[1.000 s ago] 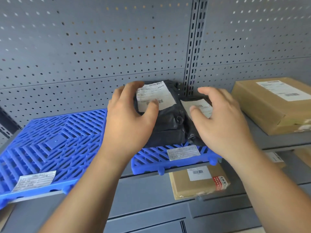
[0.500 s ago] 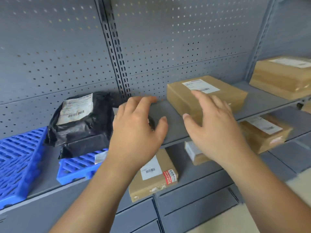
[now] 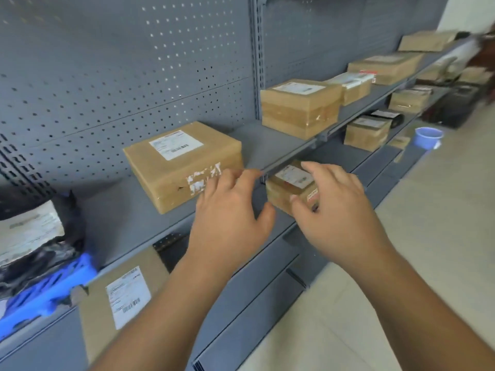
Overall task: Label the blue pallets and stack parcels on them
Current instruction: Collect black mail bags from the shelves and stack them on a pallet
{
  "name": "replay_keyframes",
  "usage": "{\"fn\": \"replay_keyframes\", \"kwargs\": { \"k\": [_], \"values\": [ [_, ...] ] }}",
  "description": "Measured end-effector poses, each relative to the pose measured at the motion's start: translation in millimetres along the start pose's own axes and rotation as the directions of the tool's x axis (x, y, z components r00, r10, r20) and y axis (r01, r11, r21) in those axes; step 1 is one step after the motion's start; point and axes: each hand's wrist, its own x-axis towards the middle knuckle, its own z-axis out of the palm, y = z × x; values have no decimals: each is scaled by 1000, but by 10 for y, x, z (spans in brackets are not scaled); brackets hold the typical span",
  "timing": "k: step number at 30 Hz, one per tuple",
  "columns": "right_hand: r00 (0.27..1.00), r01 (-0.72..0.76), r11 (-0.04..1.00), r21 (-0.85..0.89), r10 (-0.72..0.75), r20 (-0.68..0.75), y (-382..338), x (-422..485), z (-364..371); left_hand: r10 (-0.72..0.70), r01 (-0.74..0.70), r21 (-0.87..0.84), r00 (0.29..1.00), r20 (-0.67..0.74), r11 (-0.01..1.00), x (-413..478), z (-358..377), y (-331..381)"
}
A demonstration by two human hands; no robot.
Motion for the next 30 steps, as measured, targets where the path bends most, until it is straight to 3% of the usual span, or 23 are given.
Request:
{"fn": "replay_keyframes", "kwargs": {
  "k": [16,30],
  "values": [
    [914,-400,900,-175,378,-147,1660,648,-394,347,-308,-212,920,180,927,1404,1619,1148],
    [686,-728,646,-231,676,-268,2934,1482,-588,540,-387,-402,737,406,830,2634,3145,2099]
  ]
}}
